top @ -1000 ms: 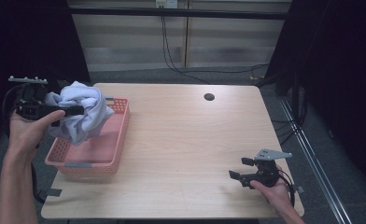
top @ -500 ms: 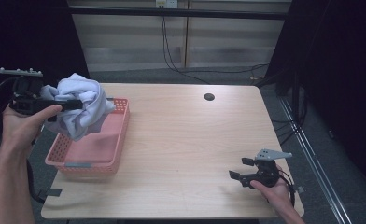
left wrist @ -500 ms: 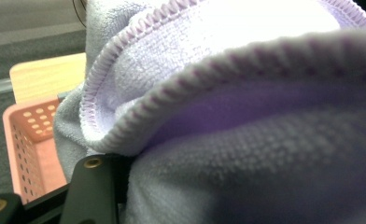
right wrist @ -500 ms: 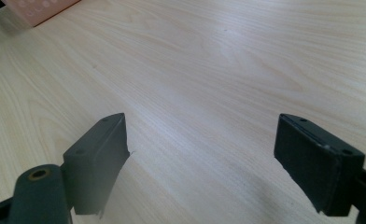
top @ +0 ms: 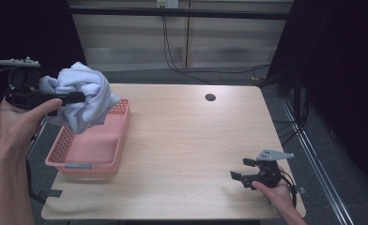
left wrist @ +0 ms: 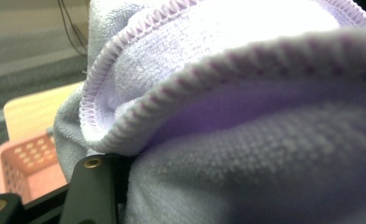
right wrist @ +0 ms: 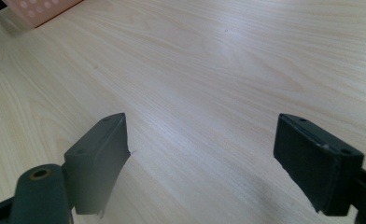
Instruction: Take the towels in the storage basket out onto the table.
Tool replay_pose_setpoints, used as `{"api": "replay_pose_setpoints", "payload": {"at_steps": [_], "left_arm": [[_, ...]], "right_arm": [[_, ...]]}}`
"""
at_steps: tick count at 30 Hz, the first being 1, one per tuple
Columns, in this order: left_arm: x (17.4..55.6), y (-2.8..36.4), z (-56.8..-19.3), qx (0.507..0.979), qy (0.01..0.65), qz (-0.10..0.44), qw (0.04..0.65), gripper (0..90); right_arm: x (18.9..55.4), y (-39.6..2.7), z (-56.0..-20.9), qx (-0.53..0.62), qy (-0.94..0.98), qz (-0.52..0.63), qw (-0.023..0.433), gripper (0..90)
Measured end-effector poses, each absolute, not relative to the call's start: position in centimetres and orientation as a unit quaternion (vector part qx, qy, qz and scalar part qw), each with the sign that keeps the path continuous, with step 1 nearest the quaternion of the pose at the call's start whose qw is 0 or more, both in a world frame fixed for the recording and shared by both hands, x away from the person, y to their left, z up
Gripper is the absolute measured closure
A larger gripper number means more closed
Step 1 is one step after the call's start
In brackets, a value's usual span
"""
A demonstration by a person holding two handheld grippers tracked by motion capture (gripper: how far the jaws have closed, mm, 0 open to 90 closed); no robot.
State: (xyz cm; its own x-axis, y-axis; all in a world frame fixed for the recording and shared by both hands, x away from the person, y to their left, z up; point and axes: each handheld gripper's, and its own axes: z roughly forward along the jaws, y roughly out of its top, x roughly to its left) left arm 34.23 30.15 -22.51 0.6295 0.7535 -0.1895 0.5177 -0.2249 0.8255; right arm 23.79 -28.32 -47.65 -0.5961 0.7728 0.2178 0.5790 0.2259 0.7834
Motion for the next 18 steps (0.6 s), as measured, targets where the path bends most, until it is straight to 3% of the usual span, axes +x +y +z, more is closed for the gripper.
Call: {"api": "replay_pose_setpoints", "payload": {"at_steps": [7, 18], "left_arm": [[34.6, 27.4, -21.8, 0.783, 0.384, 0.112, 0.476, 40.7], [35.9, 19.8, -21.7, 0.811, 0.322, 0.074, 0.483, 40.5]], "right_arm": [[23.7, -28.3, -47.6, 0.433, 0.775, 0.446, 0.111, 17.5], [23.8, -28.5, -47.6, 0.435, 0.775, 0.445, 0.111, 17.5]]}}
